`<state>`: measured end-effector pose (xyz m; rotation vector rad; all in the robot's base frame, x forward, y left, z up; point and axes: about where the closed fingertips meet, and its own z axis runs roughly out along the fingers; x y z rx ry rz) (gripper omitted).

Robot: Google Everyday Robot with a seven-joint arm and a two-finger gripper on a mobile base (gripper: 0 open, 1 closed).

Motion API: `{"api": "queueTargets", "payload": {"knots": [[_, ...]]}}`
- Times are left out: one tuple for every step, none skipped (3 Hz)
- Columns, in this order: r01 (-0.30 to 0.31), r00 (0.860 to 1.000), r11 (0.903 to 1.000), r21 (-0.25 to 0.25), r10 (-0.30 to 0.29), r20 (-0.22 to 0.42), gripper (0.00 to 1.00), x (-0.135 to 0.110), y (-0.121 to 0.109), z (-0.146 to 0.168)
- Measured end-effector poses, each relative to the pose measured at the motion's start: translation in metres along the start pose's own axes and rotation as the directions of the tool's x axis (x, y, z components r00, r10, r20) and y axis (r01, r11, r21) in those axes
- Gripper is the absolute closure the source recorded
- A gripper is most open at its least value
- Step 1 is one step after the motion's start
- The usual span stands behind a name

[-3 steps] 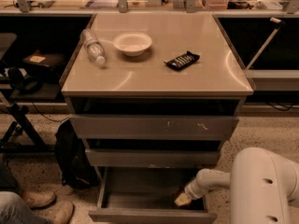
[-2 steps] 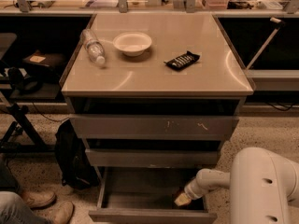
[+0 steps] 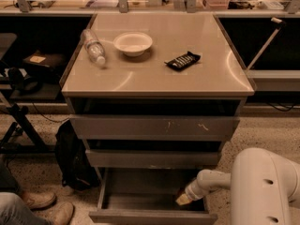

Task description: Place apple into bottom drawer

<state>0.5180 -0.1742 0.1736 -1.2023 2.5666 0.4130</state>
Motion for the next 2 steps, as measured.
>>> {"api": "queueTargets", "payload": {"knots": [[0.0, 1.0, 1.0, 0.0, 0.0, 0.0, 0.0, 0.0, 0.0, 0.0], [0.0, 1.0, 1.0, 0.0, 0.0, 0.0, 0.0, 0.0, 0.0, 0.0]]}}
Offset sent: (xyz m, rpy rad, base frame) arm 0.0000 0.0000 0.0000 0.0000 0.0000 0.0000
